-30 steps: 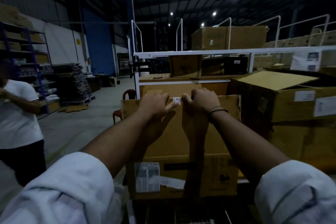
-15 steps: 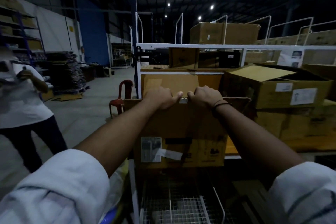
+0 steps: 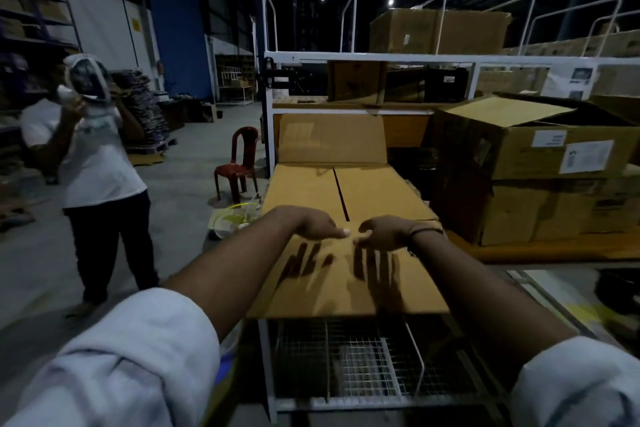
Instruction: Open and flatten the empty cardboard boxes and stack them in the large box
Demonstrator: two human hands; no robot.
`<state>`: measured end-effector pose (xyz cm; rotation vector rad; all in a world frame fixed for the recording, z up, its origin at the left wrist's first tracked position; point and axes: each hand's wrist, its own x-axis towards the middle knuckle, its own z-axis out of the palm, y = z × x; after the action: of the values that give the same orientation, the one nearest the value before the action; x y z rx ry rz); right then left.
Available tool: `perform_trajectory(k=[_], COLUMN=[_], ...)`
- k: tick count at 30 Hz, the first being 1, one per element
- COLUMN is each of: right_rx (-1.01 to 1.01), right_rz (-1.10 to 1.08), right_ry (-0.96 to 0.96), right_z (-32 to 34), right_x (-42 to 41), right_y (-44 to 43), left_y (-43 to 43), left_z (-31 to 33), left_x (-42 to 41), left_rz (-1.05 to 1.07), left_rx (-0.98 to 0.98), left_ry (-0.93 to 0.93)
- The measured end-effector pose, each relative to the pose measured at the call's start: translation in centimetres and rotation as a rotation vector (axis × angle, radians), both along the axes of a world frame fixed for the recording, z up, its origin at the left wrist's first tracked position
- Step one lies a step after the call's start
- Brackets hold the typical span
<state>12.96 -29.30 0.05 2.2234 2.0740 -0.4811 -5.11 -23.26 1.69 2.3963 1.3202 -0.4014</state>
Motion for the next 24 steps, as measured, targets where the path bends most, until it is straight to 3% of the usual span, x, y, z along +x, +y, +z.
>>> perform_trajectory(k=[6, 11, 16, 20, 24], right_rx=[0.078, 0.307, 0.368, 0.375, 0.388], right_rz=[0.007, 0.020, 0.029, 0.035, -0.045], right_ry=[-0.137, -0.175, -0.162, -0.108, 0.064], right_z=[-6.6, -8.7, -8.6, -8.2, -7.7], right_x=[1.0, 0.7, -0.2, -0.8, -1.5], right_y=[1.9, 3.5, 5.9, 8.2, 10.8], left_y=[0.0, 0.3, 2.2, 4.5, 7.0], left_z=[-6.5, -8.4, -8.7, -8.6, -8.8], left_x=[-1.3, -1.4, -1.0, -0.7, -0.5], left_rz=[0.004, -0.144, -0.167, -0.173, -0.178], left_rx=[0.123, 0.515, 0.715, 0.774, 0.809], left_ry=[-0.081, -0.085, -0.155, -0.232, -0.312])
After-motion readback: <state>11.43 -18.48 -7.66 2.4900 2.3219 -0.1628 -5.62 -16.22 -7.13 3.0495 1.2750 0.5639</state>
